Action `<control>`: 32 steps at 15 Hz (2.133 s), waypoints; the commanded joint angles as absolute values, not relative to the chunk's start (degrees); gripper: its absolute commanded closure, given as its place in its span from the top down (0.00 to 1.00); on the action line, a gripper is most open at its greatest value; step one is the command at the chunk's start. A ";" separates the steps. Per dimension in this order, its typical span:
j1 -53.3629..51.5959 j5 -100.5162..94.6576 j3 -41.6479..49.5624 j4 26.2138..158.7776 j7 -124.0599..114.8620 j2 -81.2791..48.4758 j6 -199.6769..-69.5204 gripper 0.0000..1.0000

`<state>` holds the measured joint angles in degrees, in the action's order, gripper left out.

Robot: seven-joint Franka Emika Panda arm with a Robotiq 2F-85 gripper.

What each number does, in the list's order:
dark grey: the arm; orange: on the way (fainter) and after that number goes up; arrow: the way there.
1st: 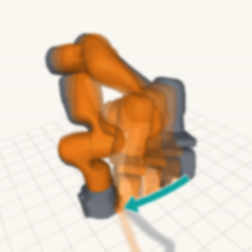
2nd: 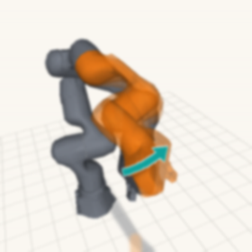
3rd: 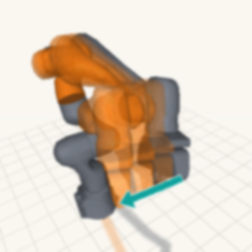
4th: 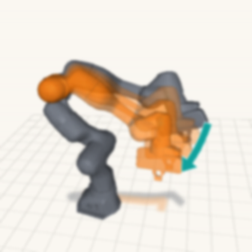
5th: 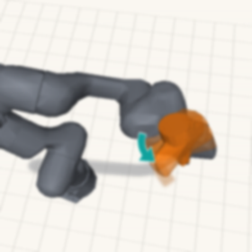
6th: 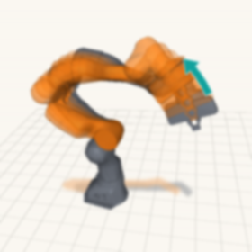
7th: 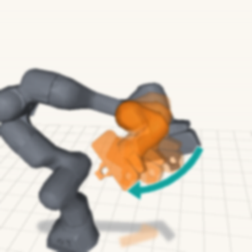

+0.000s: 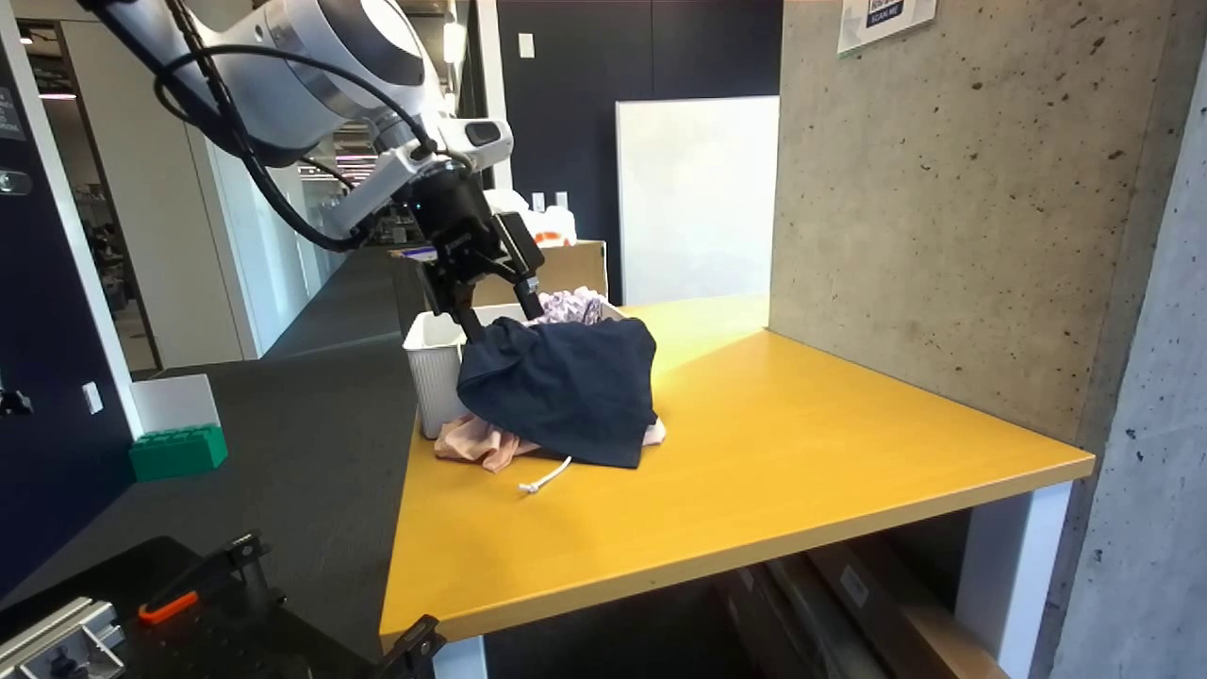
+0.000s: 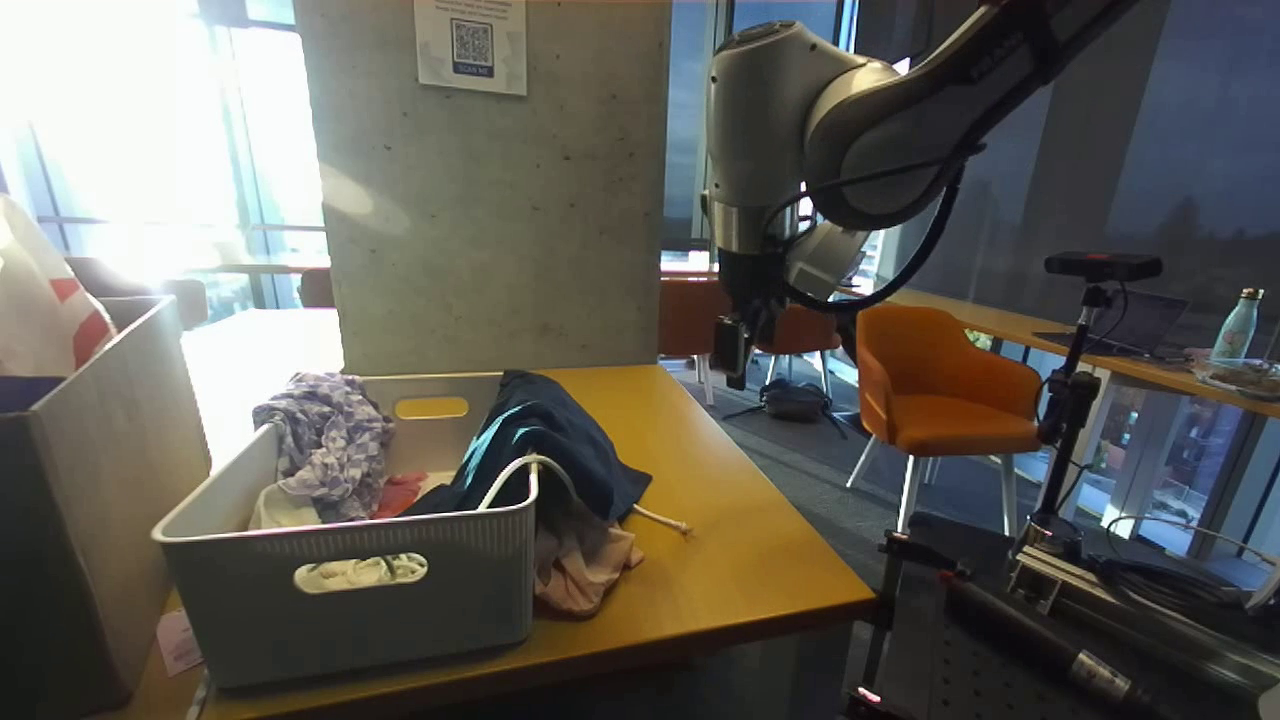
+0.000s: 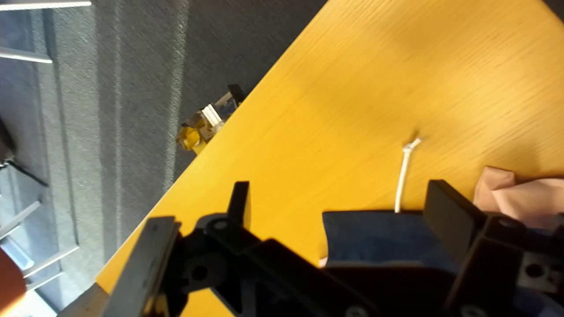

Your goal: Put the blue shirt in the basket

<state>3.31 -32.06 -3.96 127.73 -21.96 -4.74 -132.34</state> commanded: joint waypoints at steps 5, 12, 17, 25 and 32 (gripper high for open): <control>1.75 -38.16 -0.23 126.19 -20.47 -7.56 -136.59 1.00; 0.83 -51.55 2.36 119.05 -12.54 -20.14 -149.73 1.00; -3.98 -49.72 -0.62 108.09 -2.12 -29.94 -149.00 1.00; -5.26 -49.77 -1.81 103.77 9.67 -33.38 -156.05 1.00; -1.89 -46.34 -2.70 102.46 16.60 -34.97 -159.08 0.63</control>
